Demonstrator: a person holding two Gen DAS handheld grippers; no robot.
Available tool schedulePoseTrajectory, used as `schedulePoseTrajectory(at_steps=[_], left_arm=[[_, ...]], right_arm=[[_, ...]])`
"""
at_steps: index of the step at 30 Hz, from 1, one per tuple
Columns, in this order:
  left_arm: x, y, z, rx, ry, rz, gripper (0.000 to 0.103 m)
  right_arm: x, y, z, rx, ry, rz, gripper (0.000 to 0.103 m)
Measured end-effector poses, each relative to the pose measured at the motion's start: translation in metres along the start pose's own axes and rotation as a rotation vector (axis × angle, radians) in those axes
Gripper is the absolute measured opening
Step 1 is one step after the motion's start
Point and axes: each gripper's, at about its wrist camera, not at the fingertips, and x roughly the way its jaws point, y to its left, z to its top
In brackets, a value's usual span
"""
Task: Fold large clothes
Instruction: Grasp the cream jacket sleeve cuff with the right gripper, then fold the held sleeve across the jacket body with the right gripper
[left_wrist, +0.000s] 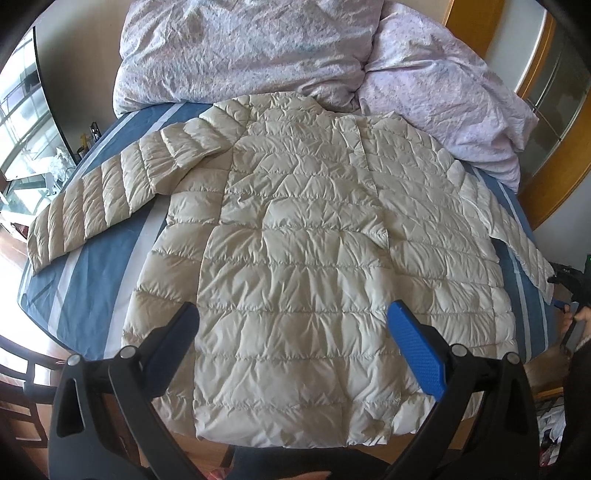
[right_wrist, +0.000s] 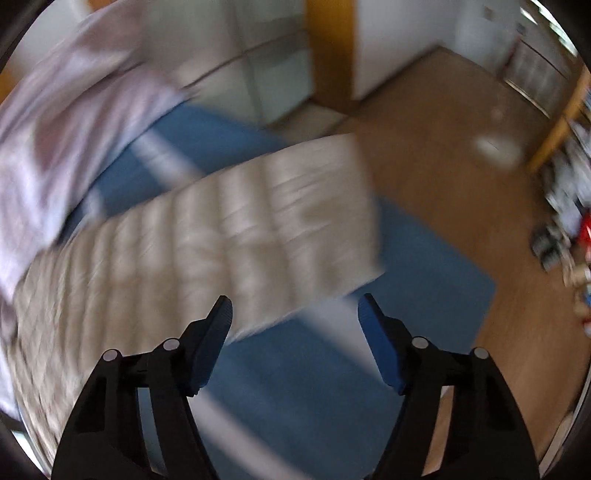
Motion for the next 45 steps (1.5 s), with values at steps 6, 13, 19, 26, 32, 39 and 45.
schedulePoseTrajectory(at_steps=[6, 13, 19, 26, 32, 39, 45], left_arm=[[0.006, 0.005, 0.004, -0.018, 0.025, -0.002, 0.101], [0.007, 0.015, 0.006, -0.036, 0.022, 0.011, 0.101], [0.008, 0.031, 0.011, -0.056, 0.010, 0.016, 0.101], [0.013, 0.055, 0.024, -0.081, 0.000, -0.006, 0.101], [0.020, 0.080, 0.038, -0.095, -0.006, -0.018, 0.101], [0.025, 0.123, 0.049, -0.134, -0.033, -0.004, 0.101], [0.032, 0.163, 0.050, -0.175, -0.019, 0.025, 0.101]], right_arm=[[0.019, -0.027, 0.018, 0.116, 0.057, 0.021, 0.061], [0.030, -0.028, 0.019, 0.129, 0.066, 0.035, 0.032], [0.001, -0.001, 0.019, 0.059, -0.037, 0.025, 0.007], [-0.063, 0.100, 0.013, -0.145, -0.177, 0.132, 0.006], [-0.106, 0.215, -0.032, -0.346, -0.191, 0.294, 0.006], [-0.129, 0.355, -0.144, -0.627, -0.110, 0.433, 0.006], [-0.117, 0.425, -0.239, -0.774, -0.011, 0.457, 0.006]])
